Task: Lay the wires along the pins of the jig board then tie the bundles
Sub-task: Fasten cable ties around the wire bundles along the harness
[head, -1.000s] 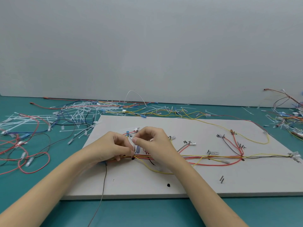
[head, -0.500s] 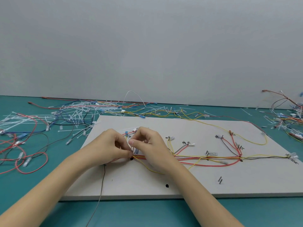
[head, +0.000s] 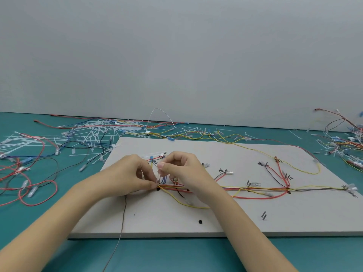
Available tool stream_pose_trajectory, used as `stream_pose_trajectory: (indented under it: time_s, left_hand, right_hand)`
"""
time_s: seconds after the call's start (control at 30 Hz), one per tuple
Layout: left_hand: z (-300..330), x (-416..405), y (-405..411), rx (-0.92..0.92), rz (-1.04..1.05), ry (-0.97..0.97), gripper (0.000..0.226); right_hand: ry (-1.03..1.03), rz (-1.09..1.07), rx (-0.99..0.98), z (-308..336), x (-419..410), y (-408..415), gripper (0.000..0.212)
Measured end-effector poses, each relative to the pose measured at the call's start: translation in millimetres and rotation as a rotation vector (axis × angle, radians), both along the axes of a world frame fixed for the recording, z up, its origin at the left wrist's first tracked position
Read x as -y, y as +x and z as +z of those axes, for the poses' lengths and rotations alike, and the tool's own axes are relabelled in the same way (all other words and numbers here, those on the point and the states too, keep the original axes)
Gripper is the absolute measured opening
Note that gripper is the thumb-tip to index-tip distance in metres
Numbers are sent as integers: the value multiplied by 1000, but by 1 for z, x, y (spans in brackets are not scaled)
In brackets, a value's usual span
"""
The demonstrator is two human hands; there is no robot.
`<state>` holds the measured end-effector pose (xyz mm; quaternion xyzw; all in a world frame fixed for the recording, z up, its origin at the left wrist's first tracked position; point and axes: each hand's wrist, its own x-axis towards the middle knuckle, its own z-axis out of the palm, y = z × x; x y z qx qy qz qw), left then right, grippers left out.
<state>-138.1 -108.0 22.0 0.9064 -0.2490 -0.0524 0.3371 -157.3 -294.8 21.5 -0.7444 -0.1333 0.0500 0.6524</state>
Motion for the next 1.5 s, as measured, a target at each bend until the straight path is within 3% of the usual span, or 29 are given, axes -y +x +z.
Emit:
stream_pose_trajectory:
  time_s: [0.1, 0.27, 0.33, 0.53, 0.8, 0.97, 1.13, 1.33, 1.5]
  left_hand:
    - [17, -20, 4, -60, 41, -2, 29]
    - [38, -50, -4, -290, -136, 278, 39]
    - [37, -47, -6, -298, -128, 339, 40]
    - [30, -34, -8, -235, -81, 364, 31]
    - [22, -21, -13, -162, -109, 321, 11]
    - [15, 5, -22, -11, -147, 72, 13]
    - [7, 23, -26, 107, -59, -192, 17]
    - [1, 28, -28, 20, -70, -206, 14]
    - [9, 23, -26, -99, -100, -229, 19]
  right_hand:
    - [-104, -54, 60, 3, 7, 3, 18]
    - [-452, 3, 90, 0, 15, 2, 28]
    - [-575, 66, 62, 1, 18, 0, 33]
    - [-848, 33, 179, 7, 18, -5, 13]
    - [-815, 17, 160, 8, 13, -8, 13]
    - [-668, 87, 56, 17, 16, -11, 12]
    - [-700, 188, -2, 30, 31, -13, 31]
    - [-788, 375, -84, 39, 38, -17, 24]
    - [-726, 370, -127, 49, 54, -13, 18]
